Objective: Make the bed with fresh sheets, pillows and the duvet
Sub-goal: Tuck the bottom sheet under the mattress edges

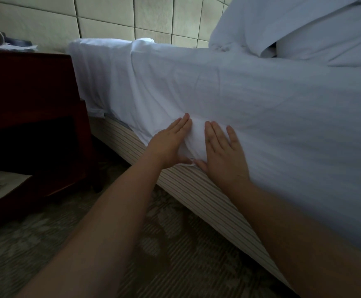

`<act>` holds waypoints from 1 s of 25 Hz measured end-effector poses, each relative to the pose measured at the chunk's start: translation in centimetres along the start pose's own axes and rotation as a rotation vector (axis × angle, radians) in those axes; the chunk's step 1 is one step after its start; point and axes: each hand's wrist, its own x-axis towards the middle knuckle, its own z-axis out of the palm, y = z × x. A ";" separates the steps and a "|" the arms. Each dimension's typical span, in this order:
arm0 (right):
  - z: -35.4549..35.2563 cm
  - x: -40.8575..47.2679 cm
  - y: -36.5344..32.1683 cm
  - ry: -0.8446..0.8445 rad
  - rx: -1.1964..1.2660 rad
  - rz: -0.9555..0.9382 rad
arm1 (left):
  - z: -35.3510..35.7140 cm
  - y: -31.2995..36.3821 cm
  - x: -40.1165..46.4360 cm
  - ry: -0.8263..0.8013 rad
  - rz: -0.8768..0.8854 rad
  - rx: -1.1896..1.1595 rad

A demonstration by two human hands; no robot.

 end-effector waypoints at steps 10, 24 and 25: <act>1.3 0.8 -1.9 0.057 -0.060 0.070 | 1.9 -1.8 1.0 0.194 0.004 0.243; 2.2 2.8 -4.2 0.049 0.025 0.112 | 0.5 -5.1 1.3 0.088 0.013 0.308; 2.4 3.0 -4.5 0.059 0.014 0.117 | 0.9 -5.3 1.6 0.128 -0.028 0.305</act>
